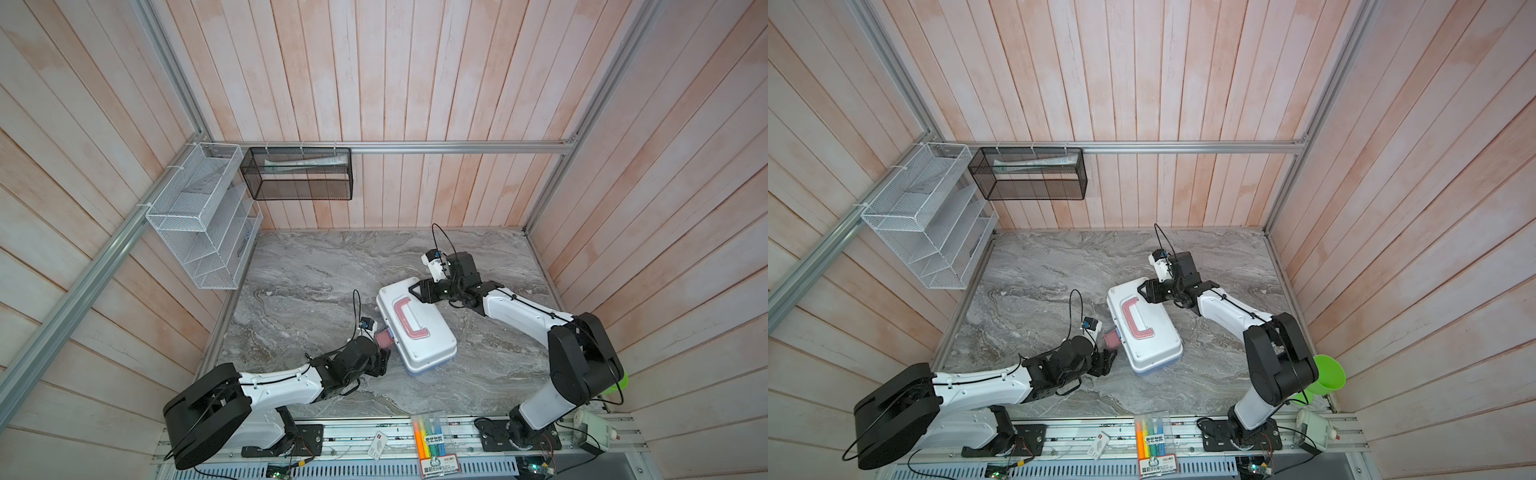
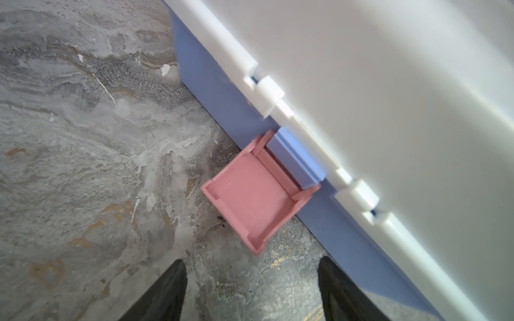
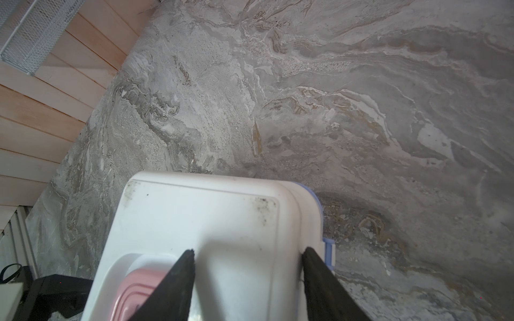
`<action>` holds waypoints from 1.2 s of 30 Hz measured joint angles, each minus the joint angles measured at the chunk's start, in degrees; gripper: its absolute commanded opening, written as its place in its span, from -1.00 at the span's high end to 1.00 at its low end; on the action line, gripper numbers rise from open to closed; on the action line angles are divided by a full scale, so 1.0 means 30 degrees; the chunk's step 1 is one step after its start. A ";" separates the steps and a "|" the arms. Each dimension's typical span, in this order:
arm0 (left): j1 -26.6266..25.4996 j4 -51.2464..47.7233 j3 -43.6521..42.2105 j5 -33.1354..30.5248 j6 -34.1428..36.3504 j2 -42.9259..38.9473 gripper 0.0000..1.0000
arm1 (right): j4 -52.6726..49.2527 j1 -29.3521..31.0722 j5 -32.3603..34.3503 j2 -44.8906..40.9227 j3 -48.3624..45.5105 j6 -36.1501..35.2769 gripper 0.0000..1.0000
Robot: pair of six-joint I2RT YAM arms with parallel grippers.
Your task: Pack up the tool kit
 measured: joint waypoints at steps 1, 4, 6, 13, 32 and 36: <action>-0.0168 0.0240 0.0000 -0.0058 0.0022 0.0240 -0.54 | 0.0015 0.0000 -0.0007 -0.0015 -0.0022 0.0007 -0.18; -0.0291 0.0823 0.0073 -0.0364 0.0015 0.1180 -0.55 | 0.0066 0.0000 -0.0007 -0.0022 -0.0036 0.0029 -0.17; -0.0291 0.0896 0.0197 -0.0721 -0.0007 0.1851 -0.55 | 0.0066 0.0000 -0.0007 -0.0022 -0.0036 0.0080 -0.17; -0.0291 0.1239 0.0889 -0.2783 -0.0648 0.3614 -0.55 | 0.0066 -0.0022 -0.0029 -0.0022 -0.0044 0.0153 -0.18; -0.0051 0.2696 -0.0087 -0.4794 -0.1778 0.0787 -0.56 | 0.0117 -0.0073 -0.0146 -0.0022 -0.0109 0.0211 -0.17; 0.0969 0.2732 0.0146 -0.3337 -0.1836 0.0787 -0.53 | 0.0153 -0.0073 -0.0153 -0.0066 -0.0175 0.0219 -0.17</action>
